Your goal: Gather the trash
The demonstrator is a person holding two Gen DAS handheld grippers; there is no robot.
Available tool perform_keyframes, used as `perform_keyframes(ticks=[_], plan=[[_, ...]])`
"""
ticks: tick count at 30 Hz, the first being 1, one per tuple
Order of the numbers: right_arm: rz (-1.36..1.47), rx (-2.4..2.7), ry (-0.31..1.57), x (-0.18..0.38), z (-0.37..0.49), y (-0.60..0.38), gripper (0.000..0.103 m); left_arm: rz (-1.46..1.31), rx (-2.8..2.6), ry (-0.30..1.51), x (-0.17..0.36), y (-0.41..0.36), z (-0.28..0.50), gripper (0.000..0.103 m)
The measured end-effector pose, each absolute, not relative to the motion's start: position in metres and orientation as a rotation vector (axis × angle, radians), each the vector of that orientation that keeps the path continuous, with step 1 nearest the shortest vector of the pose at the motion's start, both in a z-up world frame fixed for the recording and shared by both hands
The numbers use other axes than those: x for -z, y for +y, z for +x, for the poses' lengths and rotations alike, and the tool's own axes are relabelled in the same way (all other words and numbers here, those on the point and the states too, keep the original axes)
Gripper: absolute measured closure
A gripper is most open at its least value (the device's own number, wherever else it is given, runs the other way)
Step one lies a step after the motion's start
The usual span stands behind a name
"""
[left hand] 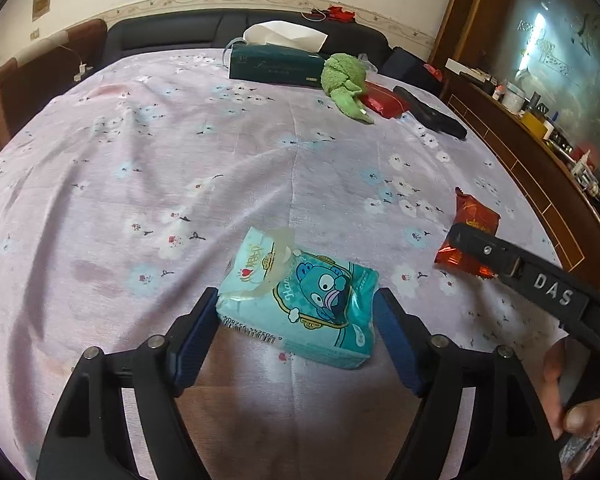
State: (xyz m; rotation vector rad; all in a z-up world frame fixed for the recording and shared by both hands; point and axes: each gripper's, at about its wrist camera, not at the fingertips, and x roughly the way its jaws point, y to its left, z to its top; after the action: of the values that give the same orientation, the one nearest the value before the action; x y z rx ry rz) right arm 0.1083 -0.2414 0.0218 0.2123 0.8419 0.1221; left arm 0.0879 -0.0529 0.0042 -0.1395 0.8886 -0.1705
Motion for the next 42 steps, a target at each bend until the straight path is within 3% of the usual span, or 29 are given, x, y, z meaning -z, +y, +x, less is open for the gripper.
perform_keyframes(ticks=[14, 18, 27, 42], plan=[[0.234, -0.096, 0.793, -0.033, 0.102, -0.251, 0.065, -0.090, 0.176, 0.891, -0.002, -0.062, 0.087, 0.020], [0.223, -0.100, 0.787, -0.034, 0.100, -0.248, 0.065, -0.112, 0.147, 0.877, -0.003, -0.055, 0.087, 0.044], [0.194, -0.107, 0.783, -0.034, 0.098, -0.241, 0.065, -0.130, 0.131, 0.824, -0.010, -0.048, 0.084, 0.076], [0.169, -0.117, 0.751, -0.039, 0.092, -0.236, 0.065, -0.151, 0.077, 0.712, -0.026, -0.037, 0.077, 0.077]])
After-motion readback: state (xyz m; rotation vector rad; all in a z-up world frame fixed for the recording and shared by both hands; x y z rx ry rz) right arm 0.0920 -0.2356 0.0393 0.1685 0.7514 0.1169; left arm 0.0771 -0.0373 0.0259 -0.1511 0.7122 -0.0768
